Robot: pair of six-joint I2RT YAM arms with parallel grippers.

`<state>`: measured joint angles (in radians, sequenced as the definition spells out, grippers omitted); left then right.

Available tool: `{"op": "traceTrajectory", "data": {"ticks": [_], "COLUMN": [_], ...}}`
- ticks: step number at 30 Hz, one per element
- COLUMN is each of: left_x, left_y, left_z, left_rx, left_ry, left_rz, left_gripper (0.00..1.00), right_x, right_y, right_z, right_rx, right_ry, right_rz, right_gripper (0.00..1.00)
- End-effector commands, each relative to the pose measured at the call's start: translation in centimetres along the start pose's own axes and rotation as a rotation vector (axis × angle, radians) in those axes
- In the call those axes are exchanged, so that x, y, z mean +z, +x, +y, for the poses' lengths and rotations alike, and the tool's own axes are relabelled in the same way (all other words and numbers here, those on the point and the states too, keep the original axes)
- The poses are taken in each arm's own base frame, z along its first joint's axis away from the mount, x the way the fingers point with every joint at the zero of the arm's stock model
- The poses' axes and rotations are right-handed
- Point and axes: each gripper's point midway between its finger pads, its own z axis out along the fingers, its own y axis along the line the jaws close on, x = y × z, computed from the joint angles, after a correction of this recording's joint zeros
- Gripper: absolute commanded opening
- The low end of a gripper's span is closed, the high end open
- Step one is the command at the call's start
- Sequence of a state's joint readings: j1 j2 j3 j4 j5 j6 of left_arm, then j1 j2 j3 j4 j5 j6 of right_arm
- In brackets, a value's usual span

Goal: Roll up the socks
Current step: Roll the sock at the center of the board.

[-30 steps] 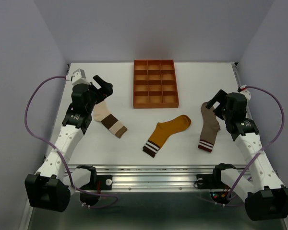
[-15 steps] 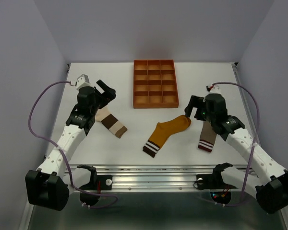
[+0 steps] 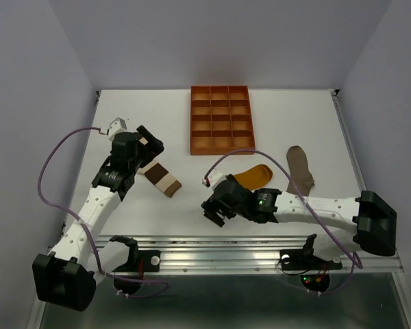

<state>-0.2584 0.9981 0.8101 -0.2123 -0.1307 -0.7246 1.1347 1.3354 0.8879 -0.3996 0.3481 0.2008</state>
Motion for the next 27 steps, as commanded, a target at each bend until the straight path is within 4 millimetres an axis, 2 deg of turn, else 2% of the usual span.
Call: {"op": "traceTrajectory", "data": {"ticks": [1, 6, 10, 13, 16, 17, 18, 22, 27], "left_x": [-0.6, -0.7, -0.6, -0.5, -0.4, -0.3, -0.2, -0.1, 0.2], "left_y": [-0.2, 0.2, 0.3, 0.5, 0.6, 0.7, 0.8, 1.0, 1.4], "left_z": [0.4, 0.9, 0.9, 1.0, 1.0, 1.1, 1.2, 1.2, 1.4], "left_rx": [-0.007, -0.009, -0.006, -0.006, -0.005, -0.006, -0.005, 0.0, -0.001], "left_ry": [-0.009, -0.024, -0.025, -0.029, -0.032, -0.034, -0.036, -0.038, -0.042], "left_rz": [-0.023, -0.012, -0.007, 0.0, 0.004, 0.008, 0.012, 0.021, 0.034], "left_gripper": [0.99, 0.99, 0.99, 0.99, 0.99, 0.99, 0.99, 0.99, 0.99], "right_x": [0.2, 0.9, 2.6, 3.3, 3.7, 3.9, 4.0, 4.4, 4.9], "right_y": [-1.9, -1.8, 0.0, 1.3, 1.8, 2.1, 2.0, 2.7, 4.0], "right_z": [4.4, 6.5, 7.0, 7.5, 7.2, 7.2, 7.2, 7.1, 6.8], "right_rx": [-0.138, -0.194, -0.222, -0.251, -0.25, -0.25, -0.246, -0.237, -0.232], "right_ry": [-0.137, -0.197, -0.199, -0.226, -0.206, -0.205, -0.206, -0.196, -0.176], "right_rz": [-0.076, -0.083, -0.018, 0.027, 0.038, 0.043, 0.038, 0.045, 0.075], "right_gripper": [1.0, 1.0, 0.99, 0.94, 0.86, 0.79, 0.78, 0.61, 0.59]}}
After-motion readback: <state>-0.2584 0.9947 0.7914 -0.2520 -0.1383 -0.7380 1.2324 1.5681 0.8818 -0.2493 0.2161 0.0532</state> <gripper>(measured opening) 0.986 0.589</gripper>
